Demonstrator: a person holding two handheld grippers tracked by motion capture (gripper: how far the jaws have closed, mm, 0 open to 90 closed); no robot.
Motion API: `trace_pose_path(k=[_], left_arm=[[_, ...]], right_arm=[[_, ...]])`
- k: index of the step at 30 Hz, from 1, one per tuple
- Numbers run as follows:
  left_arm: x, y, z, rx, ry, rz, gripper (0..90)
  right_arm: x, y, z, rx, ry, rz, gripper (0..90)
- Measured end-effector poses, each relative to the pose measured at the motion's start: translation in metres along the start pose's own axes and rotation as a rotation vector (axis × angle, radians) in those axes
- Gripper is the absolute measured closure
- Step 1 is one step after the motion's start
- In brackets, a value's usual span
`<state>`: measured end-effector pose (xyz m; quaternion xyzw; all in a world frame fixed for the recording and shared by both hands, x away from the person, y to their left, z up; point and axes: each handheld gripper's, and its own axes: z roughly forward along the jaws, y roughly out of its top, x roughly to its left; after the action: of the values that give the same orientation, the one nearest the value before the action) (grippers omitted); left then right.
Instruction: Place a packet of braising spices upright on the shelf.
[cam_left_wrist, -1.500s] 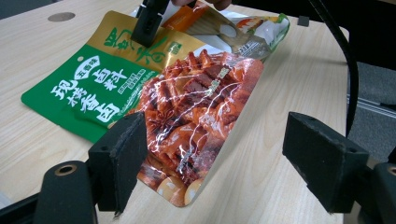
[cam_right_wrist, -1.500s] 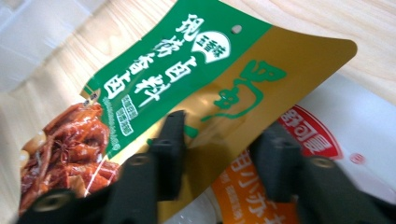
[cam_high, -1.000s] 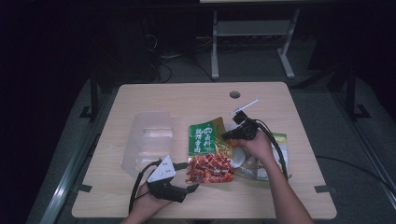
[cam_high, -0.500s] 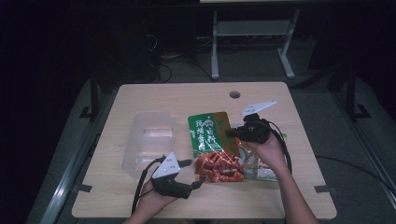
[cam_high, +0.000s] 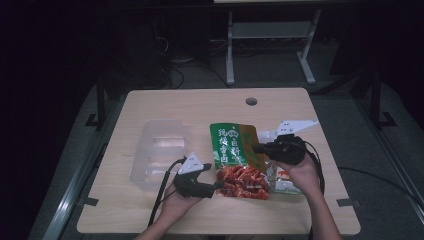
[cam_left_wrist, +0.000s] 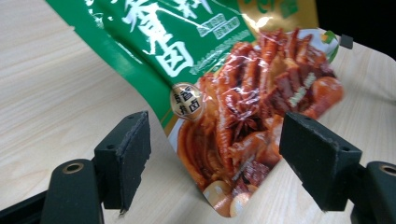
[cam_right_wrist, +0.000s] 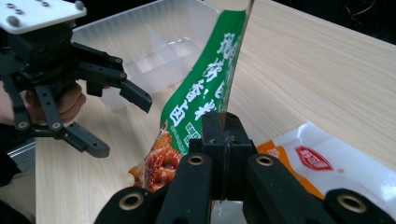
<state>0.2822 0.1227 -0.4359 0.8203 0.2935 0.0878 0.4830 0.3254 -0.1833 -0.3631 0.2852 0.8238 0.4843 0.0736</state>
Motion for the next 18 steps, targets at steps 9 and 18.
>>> trace_pose_path(k=[9, 18], left_arm=[[0.01, -0.003, 0.022, 0.04, -0.037, -0.075, 28.5], [0.007, -0.009, 0.027, 0.069, -0.087, -0.087, 43.1]], right_arm=[[0.005, -0.004, -0.007, -0.035, 0.03, -0.021, 90.0], [0.018, -0.004, -0.012, -0.053, 0.058, -0.092, 90.0]])
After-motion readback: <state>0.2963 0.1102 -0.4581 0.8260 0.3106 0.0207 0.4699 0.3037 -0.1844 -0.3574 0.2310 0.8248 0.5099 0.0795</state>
